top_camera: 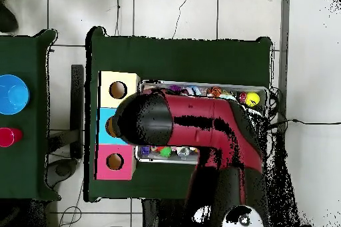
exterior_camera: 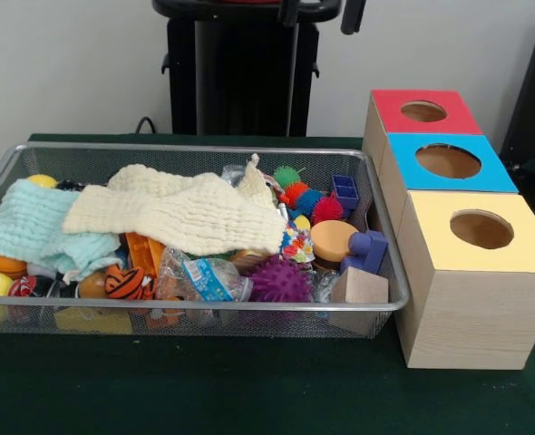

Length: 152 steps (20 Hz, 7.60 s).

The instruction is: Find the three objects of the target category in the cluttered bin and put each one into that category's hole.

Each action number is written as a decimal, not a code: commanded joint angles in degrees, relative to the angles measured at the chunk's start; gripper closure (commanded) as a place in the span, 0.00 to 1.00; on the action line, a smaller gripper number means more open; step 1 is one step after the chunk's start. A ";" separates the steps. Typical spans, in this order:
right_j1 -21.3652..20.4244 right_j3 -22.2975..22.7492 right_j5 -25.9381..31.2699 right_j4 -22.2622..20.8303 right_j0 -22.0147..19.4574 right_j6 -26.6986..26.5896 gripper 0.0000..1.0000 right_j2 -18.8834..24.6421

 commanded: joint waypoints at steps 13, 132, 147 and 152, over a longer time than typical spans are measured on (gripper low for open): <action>9.96 -9.89 2.01 -3.42 0.39 -0.72 0.00 6.66; 18.35 4.65 -19.94 0.72 -10.98 9.67 0.00 9.40; 16.01 11.90 -28.11 6.41 -5.87 16.47 0.00 3.41; 13.63 15.33 -26.19 8.77 -7.00 14.87 0.00 3.30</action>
